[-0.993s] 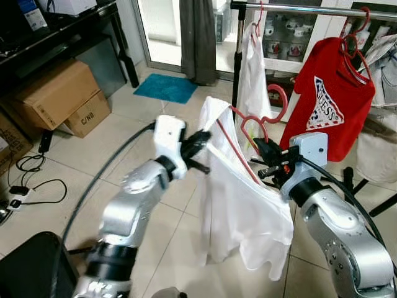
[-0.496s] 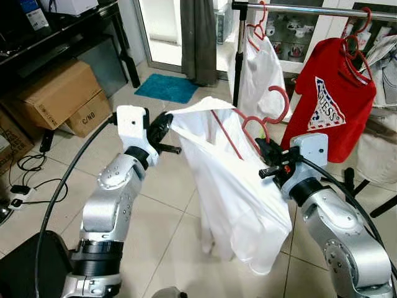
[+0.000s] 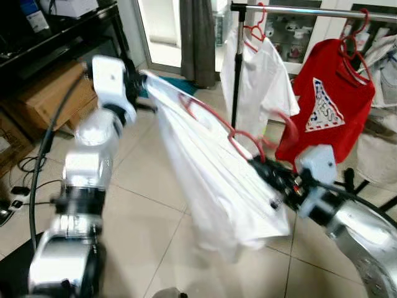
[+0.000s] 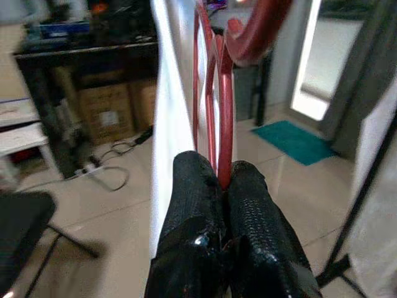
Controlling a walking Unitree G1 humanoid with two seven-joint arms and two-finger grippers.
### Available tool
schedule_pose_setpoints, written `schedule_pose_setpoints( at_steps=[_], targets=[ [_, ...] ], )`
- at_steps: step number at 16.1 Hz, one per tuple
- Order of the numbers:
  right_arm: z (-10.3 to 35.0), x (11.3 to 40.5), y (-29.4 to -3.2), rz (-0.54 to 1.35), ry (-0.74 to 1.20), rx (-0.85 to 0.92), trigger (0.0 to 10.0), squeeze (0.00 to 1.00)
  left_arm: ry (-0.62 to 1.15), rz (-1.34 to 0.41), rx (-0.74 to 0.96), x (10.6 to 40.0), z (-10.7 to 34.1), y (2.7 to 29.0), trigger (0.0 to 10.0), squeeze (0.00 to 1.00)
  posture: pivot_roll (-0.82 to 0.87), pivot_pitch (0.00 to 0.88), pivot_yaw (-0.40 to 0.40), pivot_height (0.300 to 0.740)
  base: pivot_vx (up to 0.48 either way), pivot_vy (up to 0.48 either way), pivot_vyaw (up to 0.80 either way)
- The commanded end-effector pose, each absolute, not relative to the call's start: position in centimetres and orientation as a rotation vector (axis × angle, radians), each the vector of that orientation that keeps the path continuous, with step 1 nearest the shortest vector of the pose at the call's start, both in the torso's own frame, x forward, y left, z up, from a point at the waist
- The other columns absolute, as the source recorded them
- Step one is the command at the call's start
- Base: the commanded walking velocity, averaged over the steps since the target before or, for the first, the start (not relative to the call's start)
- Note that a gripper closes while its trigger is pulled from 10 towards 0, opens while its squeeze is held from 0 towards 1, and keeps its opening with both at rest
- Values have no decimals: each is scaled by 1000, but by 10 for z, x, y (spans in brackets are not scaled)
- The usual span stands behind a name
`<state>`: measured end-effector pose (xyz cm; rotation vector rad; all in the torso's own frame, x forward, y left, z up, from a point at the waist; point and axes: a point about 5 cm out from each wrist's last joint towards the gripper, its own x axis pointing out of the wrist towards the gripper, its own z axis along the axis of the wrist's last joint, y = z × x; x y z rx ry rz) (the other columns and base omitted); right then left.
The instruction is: Hang hanger
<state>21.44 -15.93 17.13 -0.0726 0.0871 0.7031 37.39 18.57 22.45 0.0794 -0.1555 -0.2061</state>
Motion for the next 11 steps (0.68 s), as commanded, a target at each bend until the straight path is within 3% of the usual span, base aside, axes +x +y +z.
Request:
schedule_pose_setpoints(
  at_steps=[1, 4, 6, 8, 11],
  targets=[
    [175, 210, -166, 709, 88, -65, 0, 0, -166, -135, 93, 378, 232, 208, 0, 0, -33, 15, 131, 740, 0, 0, 0],
    [179, 201, -164, 767, 71, 8, 0, 0, -96, -77, 63, 386, 217, 218, 0, 0, -35, 18, 136, 740, 0, 0, 0],
    [180, 199, -162, 775, 51, 48, 0, 0, -56, -95, 17, 386, 205, 213, 0, 0, -35, 17, 137, 740, 0, 0, 0],
    [188, 209, -161, 676, -48, 179, 0, 0, 7, -294, 49, 378, 180, 180, 0, 0, -37, 19, 141, 740, 0, 0, 0],
    [183, 200, -154, 784, 11, 181, 0, 0, 21, -203, 16, 379, 170, 186, 0, 0, -33, 22, 136, 740, 0, 0, 0]
  ],
)
